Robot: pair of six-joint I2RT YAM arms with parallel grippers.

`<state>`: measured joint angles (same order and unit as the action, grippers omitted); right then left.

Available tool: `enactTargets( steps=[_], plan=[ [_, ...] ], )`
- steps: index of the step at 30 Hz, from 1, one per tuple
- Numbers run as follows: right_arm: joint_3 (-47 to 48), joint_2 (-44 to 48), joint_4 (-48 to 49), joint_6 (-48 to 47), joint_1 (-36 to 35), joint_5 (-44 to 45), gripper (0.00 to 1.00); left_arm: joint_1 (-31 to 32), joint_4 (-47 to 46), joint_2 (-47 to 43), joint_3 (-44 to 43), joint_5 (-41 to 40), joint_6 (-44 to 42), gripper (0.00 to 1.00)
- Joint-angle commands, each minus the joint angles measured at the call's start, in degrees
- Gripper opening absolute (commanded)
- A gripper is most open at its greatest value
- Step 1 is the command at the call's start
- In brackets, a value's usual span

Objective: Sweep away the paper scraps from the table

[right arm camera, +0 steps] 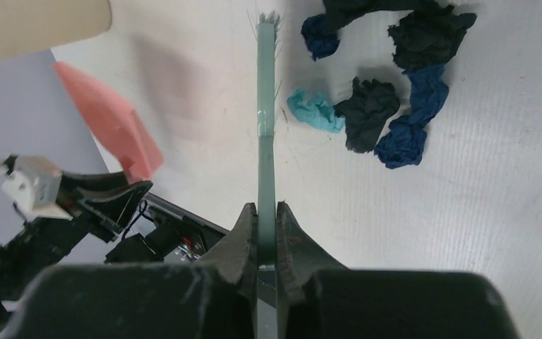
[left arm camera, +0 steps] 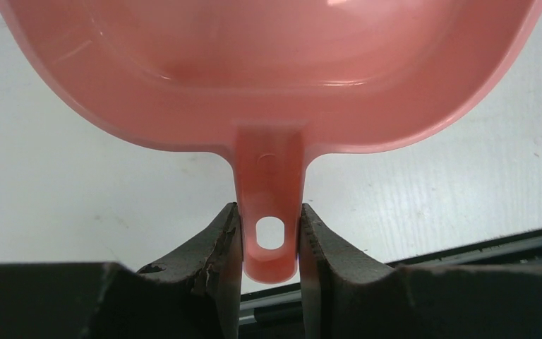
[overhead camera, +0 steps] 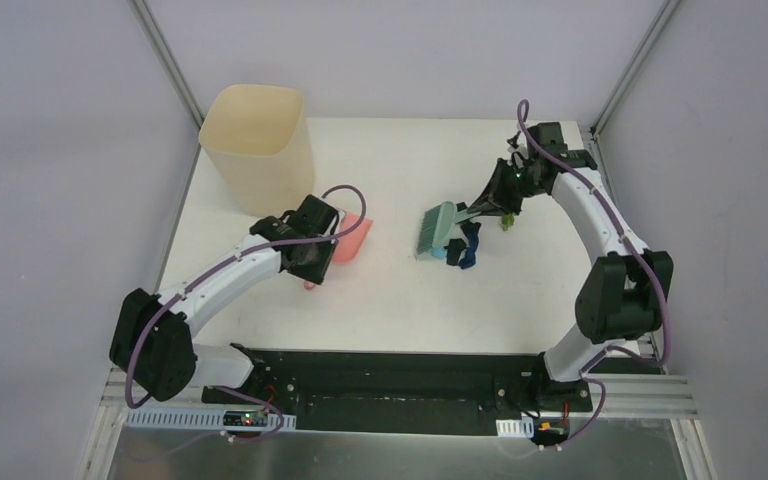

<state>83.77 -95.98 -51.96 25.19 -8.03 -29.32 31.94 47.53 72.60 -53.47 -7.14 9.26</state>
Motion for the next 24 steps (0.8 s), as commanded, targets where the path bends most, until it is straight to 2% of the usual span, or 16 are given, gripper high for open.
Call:
enactTargets(
  steps=[1,8,12,15,17,18,19,22,24],
  plan=[
    [-0.8,12.3,1.1,-4.8,-0.5,-1.1,0.00,4.0,0.3,4.8,-4.2,9.8,-2.8,0.00],
    [-2.7,23.3,5.8,-13.9,-0.5,11.7,0.00,11.4,1.1,15.4,-6.7,17.6,-3.9,0.00],
    [-6.3,26.3,8.3,-15.4,-0.5,13.8,0.00,14.2,0.6,19.1,-7.7,20.1,-4.4,0.00],
    [-9.4,27.5,9.2,-20.1,-0.5,11.9,0.00,15.1,-1.0,20.0,-7.8,21.4,-4.2,0.00],
    [-10.1,27.6,9.0,-22.6,-0.5,13.6,0.00,15.0,-3.5,19.9,-6.9,20.8,-3.1,0.05],
    [-10.2,27.5,9.1,-22.3,-0.5,15.8,0.00,15.1,-4.7,19.7,-6.2,20.4,-2.7,0.11],
    [-10.2,27.3,9.1,-22.2,-0.5,16.8,0.00,15.1,-5.3,19.4,-5.6,20.4,-2.7,0.14],
    [-10.3,27.7,9.0,-21.9,-0.5,16.0,0.00,15.4,-8.9,16.8,-2.5,18.7,-1.7,0.18],
    [-10.4,28.0,9.6,-21.5,-0.5,15.5,0.00,16.2,-11.1,14.8,-0.3,17.2,-0.9,0.25]
  ],
)
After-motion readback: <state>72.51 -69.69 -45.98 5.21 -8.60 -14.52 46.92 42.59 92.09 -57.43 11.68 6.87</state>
